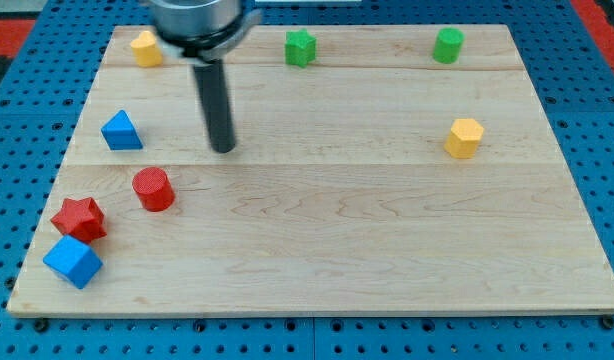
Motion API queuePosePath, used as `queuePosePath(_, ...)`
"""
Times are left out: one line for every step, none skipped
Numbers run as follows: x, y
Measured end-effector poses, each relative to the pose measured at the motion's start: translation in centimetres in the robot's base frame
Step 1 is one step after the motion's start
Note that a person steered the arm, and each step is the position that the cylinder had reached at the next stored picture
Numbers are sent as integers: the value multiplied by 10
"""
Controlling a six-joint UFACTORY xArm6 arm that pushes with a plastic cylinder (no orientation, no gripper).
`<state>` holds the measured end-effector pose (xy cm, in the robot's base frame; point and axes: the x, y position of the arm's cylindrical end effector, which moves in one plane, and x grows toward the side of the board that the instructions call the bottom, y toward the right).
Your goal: Point at the blue cube
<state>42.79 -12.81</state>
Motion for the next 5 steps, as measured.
queuePosePath(11, -59)
queuePosePath(40, -120)
queuePosePath(57, -174)
queuePosePath(95, -176)
queuePosePath(154, -176)
